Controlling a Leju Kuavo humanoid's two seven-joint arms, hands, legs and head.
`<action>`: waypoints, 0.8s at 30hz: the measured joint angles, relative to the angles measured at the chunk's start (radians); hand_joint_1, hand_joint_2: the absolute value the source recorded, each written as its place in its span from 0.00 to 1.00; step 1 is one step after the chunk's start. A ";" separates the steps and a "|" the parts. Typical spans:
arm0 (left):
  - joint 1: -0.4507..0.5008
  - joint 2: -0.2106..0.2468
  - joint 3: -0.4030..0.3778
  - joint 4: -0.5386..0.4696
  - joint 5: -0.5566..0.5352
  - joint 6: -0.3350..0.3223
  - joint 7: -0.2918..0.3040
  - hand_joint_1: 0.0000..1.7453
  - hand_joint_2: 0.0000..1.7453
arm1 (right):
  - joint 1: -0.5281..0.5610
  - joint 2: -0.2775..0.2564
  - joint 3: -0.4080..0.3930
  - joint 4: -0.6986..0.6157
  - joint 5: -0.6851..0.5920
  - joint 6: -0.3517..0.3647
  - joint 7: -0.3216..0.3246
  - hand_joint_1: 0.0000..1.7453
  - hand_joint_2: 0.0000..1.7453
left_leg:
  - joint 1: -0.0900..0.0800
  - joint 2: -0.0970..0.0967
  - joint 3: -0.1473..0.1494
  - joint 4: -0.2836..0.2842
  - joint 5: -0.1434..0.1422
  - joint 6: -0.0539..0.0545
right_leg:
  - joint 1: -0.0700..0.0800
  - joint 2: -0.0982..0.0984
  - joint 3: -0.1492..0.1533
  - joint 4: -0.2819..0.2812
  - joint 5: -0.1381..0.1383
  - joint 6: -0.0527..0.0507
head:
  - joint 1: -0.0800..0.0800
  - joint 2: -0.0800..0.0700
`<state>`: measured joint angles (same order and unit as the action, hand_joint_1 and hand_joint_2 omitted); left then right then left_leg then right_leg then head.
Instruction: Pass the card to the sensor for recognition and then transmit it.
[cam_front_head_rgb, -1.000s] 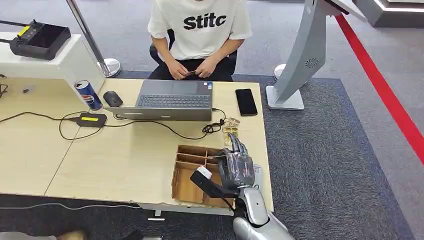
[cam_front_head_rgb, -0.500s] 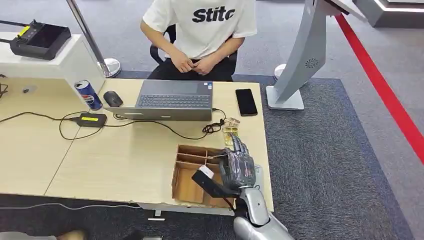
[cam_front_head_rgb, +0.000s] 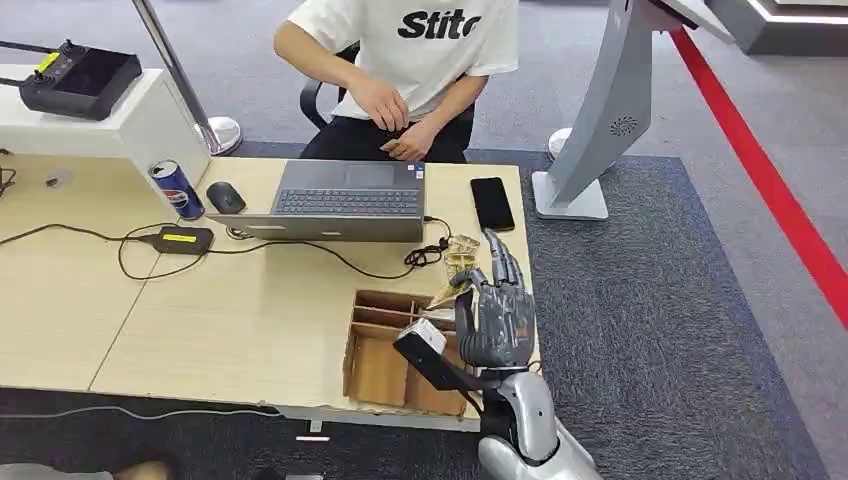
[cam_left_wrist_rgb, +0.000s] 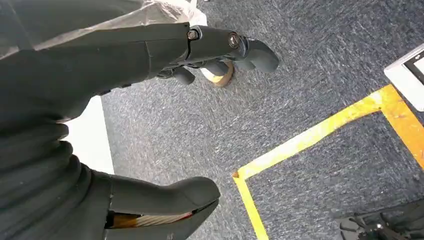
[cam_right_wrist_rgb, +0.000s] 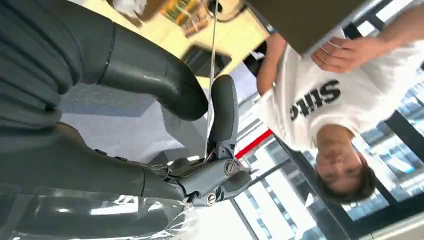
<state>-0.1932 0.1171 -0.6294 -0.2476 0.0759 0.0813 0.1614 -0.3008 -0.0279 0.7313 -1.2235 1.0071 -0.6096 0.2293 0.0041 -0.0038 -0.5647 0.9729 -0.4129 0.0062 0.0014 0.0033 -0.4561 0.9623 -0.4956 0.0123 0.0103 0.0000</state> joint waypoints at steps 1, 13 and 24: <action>0.000 0.000 0.001 0.000 0.001 0.000 0.000 0.00 1.00 | 0.005 -0.004 -0.005 -0.021 0.005 -0.009 -0.002 1.00 1.00 | 0.000 0.000 0.000 0.000 0.000 0.000 | 0.000 0.000 0.000 0.000 0.000 0.000 | 0.000 0.000; 0.013 0.001 0.007 0.000 0.006 0.006 -0.010 0.00 1.00 | 0.060 -0.045 -0.077 -0.334 0.047 -0.009 -0.011 1.00 1.00 | 0.000 0.000 0.000 0.000 0.000 0.000 | 0.000 0.000 0.000 0.000 0.000 0.000 | 0.000 0.000; -0.005 -0.009 0.005 0.000 -0.027 -0.010 0.004 0.00 1.00 | -0.022 0.036 -0.056 -0.257 -0.025 -0.041 -0.122 1.00 1.00 | 0.000 0.000 0.000 0.000 0.001 0.000 | 0.001 0.000 0.000 0.001 0.000 0.000 | 0.000 0.000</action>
<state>-0.1986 0.1083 -0.6241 -0.2480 0.0488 0.0713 0.1652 -0.3227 0.0081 0.6749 -1.4804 0.9823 -0.6504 0.1068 0.0041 -0.0041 -0.5649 0.9727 -0.4123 0.0058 0.0019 0.0033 -0.4561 0.9634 -0.4955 0.0123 0.0099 0.0000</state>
